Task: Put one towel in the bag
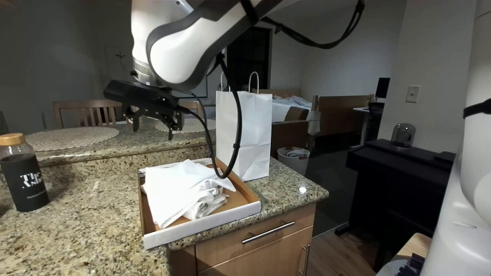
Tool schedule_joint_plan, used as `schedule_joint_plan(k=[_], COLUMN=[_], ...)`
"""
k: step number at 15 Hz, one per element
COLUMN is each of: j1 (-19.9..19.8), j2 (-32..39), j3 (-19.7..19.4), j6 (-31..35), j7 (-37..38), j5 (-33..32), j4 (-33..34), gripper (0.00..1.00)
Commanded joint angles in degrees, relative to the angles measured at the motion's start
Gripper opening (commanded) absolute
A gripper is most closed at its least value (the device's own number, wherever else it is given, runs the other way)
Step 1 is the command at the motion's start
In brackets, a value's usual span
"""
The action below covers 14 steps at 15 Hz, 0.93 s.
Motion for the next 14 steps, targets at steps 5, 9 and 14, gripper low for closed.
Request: schedule_joint_plan(k=[5, 9, 14], j1=[14.1, 15.56, 12.37], j2=[17.02, 19.48, 19.06], j3=[-10.4, -12.32, -11.06], j6=[-10.34, -17.55, -26.19], j7=[17.14, 15.38, 6.14], j5=[-7.94, -4.98, 4.37], j4=[13.37, 15.78, 17.11], gripper=[1.0, 1.0, 1.0])
